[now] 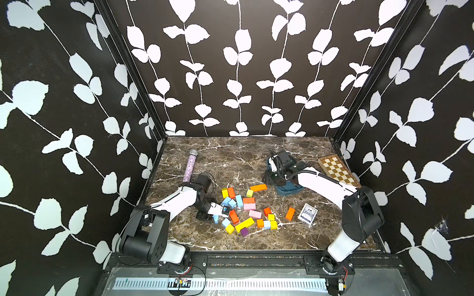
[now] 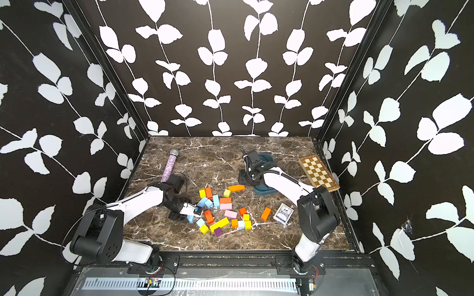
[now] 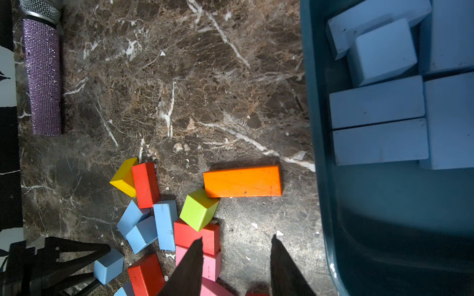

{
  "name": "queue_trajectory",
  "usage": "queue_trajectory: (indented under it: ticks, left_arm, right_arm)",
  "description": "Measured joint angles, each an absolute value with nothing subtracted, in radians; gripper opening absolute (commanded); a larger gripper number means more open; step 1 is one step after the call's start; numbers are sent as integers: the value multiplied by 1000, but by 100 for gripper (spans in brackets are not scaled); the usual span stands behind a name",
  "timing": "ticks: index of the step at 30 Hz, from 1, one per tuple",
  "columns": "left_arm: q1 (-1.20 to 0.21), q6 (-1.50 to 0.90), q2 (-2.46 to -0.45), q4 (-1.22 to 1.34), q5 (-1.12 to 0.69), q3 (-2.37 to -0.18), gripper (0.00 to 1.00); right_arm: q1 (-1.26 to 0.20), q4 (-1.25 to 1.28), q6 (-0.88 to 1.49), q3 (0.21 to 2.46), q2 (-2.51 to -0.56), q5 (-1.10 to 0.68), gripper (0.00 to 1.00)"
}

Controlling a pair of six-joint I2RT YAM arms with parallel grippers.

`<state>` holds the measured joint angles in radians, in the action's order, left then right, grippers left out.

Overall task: Pick out the blue building blocks
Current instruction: Pick up the building block from the center of the board.

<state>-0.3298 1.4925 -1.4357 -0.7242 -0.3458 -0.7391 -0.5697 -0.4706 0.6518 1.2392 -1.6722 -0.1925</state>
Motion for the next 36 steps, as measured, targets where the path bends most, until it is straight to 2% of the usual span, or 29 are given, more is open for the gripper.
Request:
queue_trajectory:
  ticks: [5, 11, 18, 23, 36]
  left_arm:
    - [-331, 1495, -1455, -704, -344, -736, 32]
    - [-331, 1493, -1455, -701, -383, -740, 25]
    - [-331, 1404, -1423, -657, -509, -829, 24]
    - [-342, 1253, -1412, -513, -612, -928, 24]
    - [-394, 1069, -1502, -289, -701, -1034, 23]
  right_arm:
    - [-570, -464, 661, 1236, -1660, -195, 41]
    - [-570, -462, 663, 1244, -1660, -200, 41]
    - [-570, -455, 666, 1316, -1668, -223, 42]
    - [-566, -409, 678, 1344, -1668, -285, 42]
    - [-553, -344, 680, 1381, -1671, -438, 44]
